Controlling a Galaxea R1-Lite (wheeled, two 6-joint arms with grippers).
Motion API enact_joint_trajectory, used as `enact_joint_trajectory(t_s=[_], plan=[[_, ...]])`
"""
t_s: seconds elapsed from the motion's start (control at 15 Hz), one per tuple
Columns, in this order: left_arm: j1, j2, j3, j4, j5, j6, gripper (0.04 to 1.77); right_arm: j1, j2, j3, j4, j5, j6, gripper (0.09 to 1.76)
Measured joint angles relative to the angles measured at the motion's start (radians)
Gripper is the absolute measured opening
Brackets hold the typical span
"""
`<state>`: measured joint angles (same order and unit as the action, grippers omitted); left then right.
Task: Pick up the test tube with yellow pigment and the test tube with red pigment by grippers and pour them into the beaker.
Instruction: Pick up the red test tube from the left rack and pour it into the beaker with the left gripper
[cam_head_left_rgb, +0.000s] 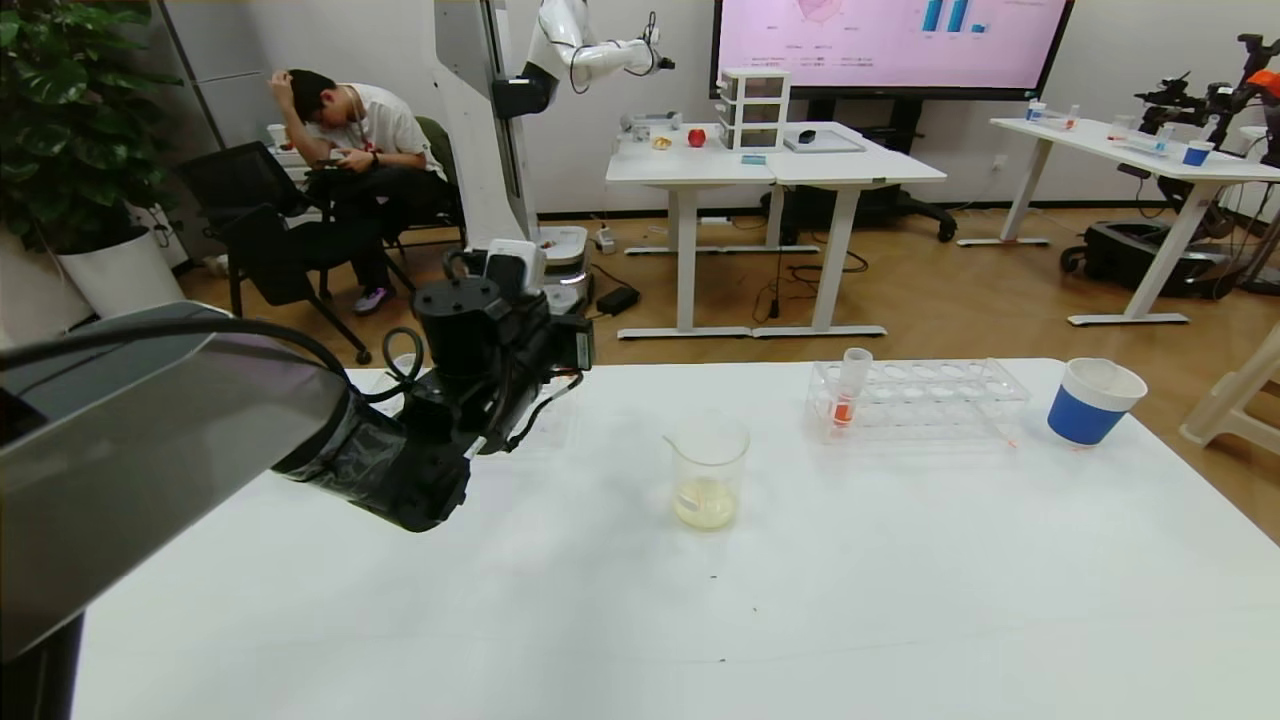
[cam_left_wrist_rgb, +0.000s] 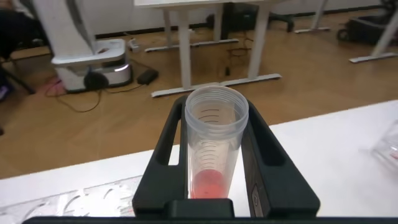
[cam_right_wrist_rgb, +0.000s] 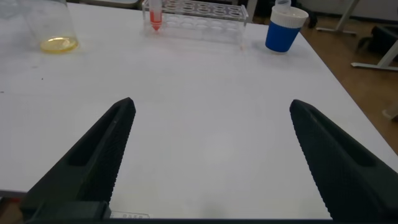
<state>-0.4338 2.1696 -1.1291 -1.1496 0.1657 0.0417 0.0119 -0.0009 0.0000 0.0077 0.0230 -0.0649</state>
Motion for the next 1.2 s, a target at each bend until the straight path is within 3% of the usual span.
enact_joint_trajectory(t_s=[0.27,0.47,0.53,0.87,1.2], plan=[[-0.001,-0.002,0.012,-0.103,-0.283,0.021,0.52,0.000,0.000,0.000,0.000,0.000,0.000,1.73],[0.003,0.011,0.017,-0.173,-0.510,0.143,0.52,0.000,0.000,0.000,0.000,0.000,0.000,1.73],[0.003,0.017,0.017,-0.181,-0.561,0.190,0.52,0.000,0.000,0.000,0.000,0.000,0.000,1.73],[0.001,0.054,-0.021,-0.163,-0.741,0.491,0.52,0.000,0.000,0.000,0.000,0.000,0.000,1.73],[-0.001,0.094,-0.101,-0.101,-0.827,0.754,0.52,0.000,0.000,0.000,0.000,0.000,0.000,1.73]])
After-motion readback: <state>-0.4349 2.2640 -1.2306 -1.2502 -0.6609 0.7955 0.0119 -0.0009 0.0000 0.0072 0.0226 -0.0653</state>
